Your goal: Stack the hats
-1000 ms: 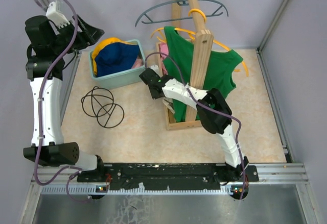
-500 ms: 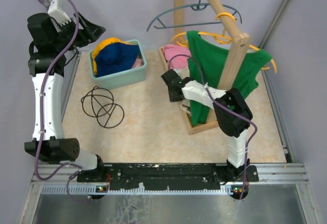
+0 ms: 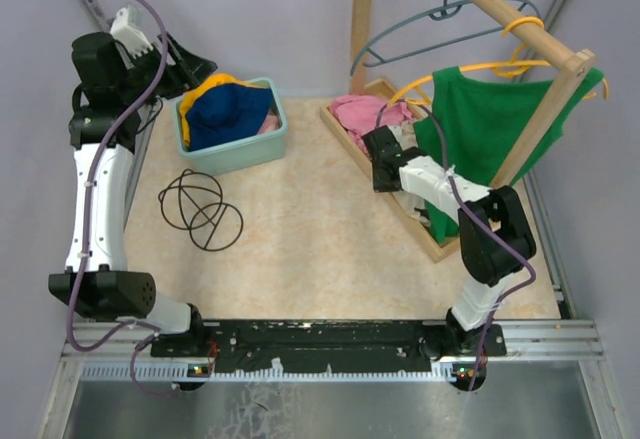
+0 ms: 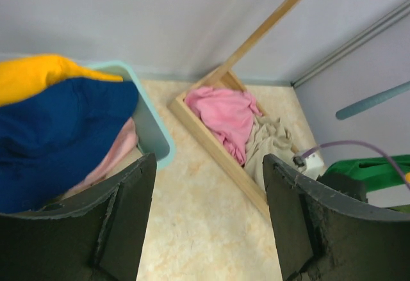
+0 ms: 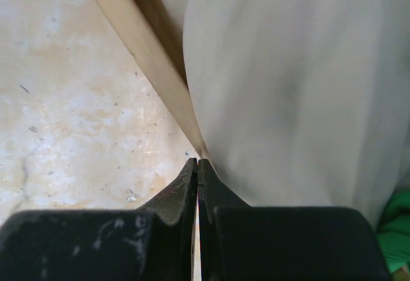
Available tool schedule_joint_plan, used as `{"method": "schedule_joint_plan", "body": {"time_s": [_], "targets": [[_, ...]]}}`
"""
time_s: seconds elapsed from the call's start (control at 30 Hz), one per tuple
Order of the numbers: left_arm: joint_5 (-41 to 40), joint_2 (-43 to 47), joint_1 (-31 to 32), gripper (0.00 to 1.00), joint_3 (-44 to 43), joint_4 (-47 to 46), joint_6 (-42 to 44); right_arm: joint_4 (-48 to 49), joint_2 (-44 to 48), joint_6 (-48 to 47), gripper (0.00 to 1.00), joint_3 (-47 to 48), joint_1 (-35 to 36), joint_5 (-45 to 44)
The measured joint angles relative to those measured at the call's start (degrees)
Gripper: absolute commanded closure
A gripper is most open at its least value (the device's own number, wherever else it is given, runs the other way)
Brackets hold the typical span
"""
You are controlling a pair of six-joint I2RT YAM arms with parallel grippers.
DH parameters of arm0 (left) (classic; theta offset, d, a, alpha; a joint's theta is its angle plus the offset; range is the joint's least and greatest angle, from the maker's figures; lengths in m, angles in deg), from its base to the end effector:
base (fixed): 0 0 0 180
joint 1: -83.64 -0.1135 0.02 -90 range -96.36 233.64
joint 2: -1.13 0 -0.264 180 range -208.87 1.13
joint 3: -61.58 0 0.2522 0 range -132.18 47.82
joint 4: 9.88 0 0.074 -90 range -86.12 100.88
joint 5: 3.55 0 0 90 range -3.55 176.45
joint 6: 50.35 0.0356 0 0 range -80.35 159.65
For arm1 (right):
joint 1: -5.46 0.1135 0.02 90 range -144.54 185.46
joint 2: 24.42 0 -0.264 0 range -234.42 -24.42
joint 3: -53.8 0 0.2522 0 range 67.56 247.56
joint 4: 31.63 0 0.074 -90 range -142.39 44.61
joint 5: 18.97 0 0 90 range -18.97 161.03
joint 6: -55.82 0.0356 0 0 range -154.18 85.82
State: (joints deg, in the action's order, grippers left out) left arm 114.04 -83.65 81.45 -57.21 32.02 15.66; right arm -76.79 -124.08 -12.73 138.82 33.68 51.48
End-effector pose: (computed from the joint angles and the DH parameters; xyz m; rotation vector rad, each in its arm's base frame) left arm 0.3100 -0.0046 0.5030 -0.0310 1.7413 -0.6911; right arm 0.3250 0.1609 0.2171 -0.0319 2.5258 -0.1086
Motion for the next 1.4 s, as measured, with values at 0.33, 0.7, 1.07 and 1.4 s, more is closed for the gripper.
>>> {"method": "schedule_joint_plan", "body": {"time_s": [0.33, 0.7, 1.07, 1.4], "targets": [[-2.54, 1.14, 2.82, 0.27, 7.56, 0.48, 0.68, 3.15, -7.15, -4.37, 1.0, 11.54, 3.87, 3.13], [-4.33, 7.82, 2.86, 0.27, 9.97, 1.25, 1.92, 4.15, -32.11, -6.05, 1.0, 39.93, 4.61, 7.5], [-5.49, 8.39, 2.86, 0.26, 10.19, 3.67, 3.72, -0.24, -45.0, -3.5, 1.0, 55.71, 3.08, 5.14], [-5.01, 8.02, 2.86, 0.26, 14.56, 3.63, 4.13, 0.74, -52.06, -3.8, 1.0, 67.45, 1.49, 1.07]]}}
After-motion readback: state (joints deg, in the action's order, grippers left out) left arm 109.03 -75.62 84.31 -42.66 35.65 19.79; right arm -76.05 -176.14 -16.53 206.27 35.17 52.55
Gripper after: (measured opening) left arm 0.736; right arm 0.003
